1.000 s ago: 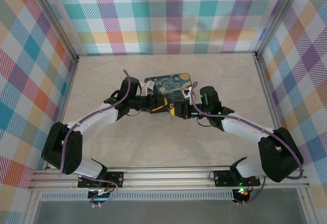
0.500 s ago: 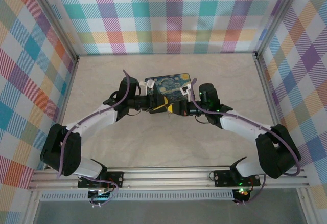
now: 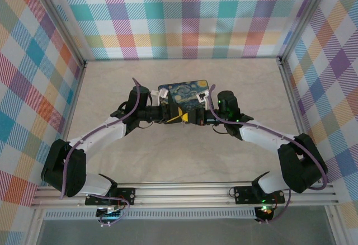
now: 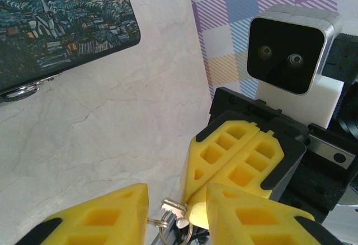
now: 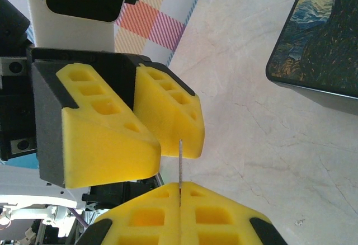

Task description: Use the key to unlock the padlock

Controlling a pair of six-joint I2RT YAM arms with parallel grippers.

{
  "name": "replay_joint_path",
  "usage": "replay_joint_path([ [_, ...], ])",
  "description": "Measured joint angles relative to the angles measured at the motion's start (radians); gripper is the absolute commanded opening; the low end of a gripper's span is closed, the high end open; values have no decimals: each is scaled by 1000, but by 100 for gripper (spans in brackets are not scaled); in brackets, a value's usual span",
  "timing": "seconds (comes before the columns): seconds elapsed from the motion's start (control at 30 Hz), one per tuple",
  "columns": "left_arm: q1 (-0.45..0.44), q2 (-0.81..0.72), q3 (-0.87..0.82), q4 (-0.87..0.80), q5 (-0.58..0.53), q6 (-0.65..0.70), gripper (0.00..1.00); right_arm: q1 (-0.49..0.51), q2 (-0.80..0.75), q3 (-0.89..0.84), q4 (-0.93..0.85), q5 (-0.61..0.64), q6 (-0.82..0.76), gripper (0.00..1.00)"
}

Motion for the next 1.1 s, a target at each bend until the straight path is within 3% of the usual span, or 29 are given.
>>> replay_joint_path([
  [0.4, 0, 18, 6, 18, 11, -19, 22, 0, 15, 2, 18, -19, 13, 4],
  [0.63, 0, 19, 6, 19, 11, -22, 12, 0, 19, 2, 55, -22, 26, 5],
  [0.77, 0, 19, 7, 32, 14, -27, 0, 0, 24, 2, 58, -23, 28, 5],
  [0.9, 0, 19, 7, 34, 14, -26, 0, -4, 36, 2, 72, -33, 33, 6],
  [1.1, 0, 19, 6, 44, 5, -39, 0, -4, 50, 2, 108, -37, 72, 26],
])
